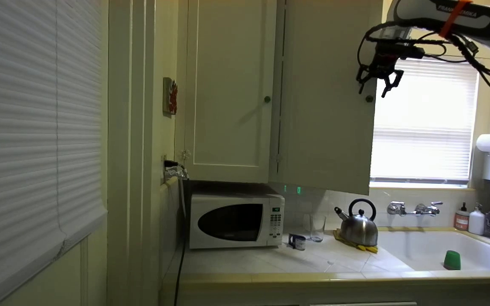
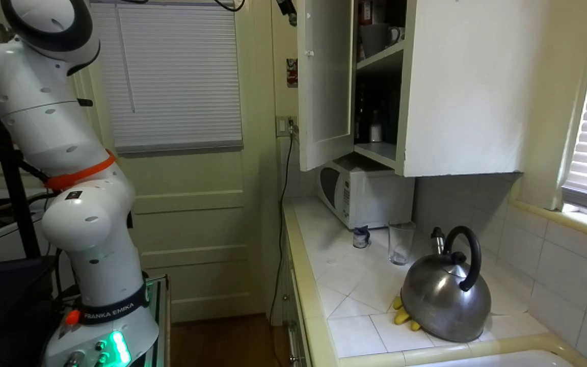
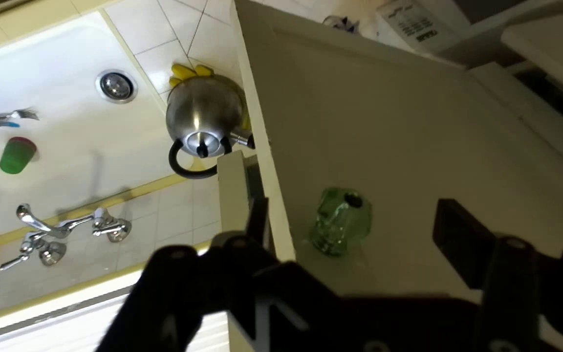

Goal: Open the cabinet door on the right

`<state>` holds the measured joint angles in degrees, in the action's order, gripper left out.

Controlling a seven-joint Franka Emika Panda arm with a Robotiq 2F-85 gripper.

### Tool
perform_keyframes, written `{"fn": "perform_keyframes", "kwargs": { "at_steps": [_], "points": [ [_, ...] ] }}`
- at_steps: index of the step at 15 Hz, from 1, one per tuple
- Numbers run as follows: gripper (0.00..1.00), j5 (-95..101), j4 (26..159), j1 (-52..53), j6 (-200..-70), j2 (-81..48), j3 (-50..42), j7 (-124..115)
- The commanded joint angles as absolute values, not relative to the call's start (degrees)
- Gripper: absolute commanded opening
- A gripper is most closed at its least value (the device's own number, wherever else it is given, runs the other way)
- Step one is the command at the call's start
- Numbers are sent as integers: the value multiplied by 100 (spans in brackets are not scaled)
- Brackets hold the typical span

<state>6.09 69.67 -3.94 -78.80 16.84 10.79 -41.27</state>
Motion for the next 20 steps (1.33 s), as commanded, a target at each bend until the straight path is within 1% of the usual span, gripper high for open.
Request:
{"fn": "perform_keyframes", "kwargs": {
  "at_steps": [1,5,9,12,15,16,17,18,19,20],
  "points": [
    [100,-159,6730,-208,-7319,1742,781,-3382],
    [100,-625,6855,-163,-6795,1964,348,-2203],
    [100,-882,7010,-111,-6716,2276,-269,-626],
    [100,-504,7106,-183,-6518,2396,-589,527],
    [100,-93,7402,-408,-6893,2428,-746,583],
    [94,-133,7495,-444,-7086,2410,-783,389],
    [75,-150,7648,-494,-7379,2411,-780,162],
    [70,-250,7791,-541,-7711,2406,-772,-134],
    [70,-372,7916,-550,-7994,2380,-762,-367],
    [62,-494,8090,-560,-8362,2381,-745,-660]
  ]
}}
